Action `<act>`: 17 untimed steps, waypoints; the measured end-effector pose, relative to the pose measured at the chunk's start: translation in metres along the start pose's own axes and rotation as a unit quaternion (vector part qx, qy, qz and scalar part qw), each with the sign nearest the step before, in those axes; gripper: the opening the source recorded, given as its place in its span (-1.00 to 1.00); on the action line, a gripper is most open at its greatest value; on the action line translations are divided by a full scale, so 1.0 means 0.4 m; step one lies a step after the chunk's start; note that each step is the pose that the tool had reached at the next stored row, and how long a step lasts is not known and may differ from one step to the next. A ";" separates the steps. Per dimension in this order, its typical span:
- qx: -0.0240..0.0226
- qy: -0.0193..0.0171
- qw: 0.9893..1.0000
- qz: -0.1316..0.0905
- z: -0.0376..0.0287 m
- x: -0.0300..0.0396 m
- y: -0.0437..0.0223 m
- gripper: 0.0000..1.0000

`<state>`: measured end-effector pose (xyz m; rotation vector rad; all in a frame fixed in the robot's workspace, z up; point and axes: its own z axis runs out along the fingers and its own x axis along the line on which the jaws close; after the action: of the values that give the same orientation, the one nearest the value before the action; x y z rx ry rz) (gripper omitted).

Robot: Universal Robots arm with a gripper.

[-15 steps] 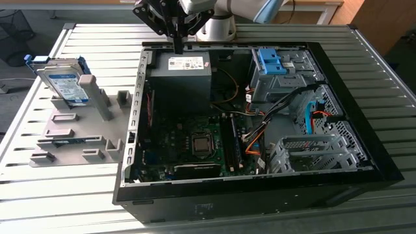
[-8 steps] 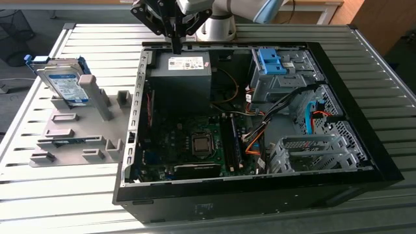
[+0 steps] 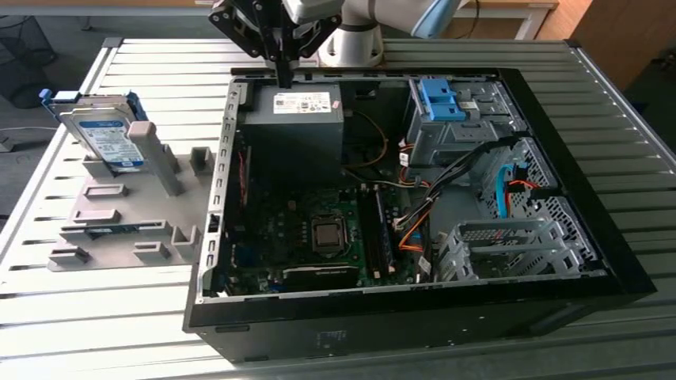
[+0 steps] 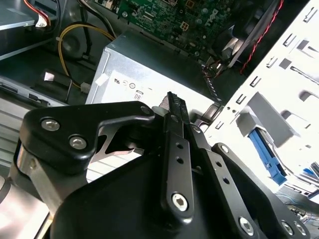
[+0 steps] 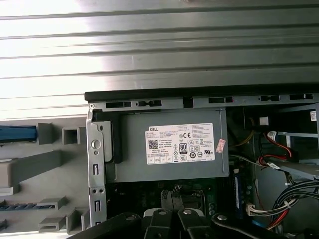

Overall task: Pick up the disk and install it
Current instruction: 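Reach for the disk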

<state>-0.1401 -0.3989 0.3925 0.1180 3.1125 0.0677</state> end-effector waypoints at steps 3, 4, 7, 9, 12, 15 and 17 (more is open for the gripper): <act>0.000 0.000 1.000 0.000 0.000 0.003 0.000 -0.79; 0.000 0.000 1.000 0.000 0.000 0.004 0.000 -0.79; 0.000 0.000 1.000 0.000 0.000 0.008 -0.001 -0.79; 0.000 0.000 1.000 0.000 0.000 0.010 -0.001 -0.79; 0.000 0.000 1.000 0.000 0.000 0.013 -0.001 -0.79; 0.000 0.000 1.000 0.000 0.001 0.016 -0.001 -0.79; 0.000 0.000 1.000 0.000 0.001 0.018 -0.001 -0.79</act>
<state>-0.1474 -0.3989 0.3919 0.1180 3.1125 0.0677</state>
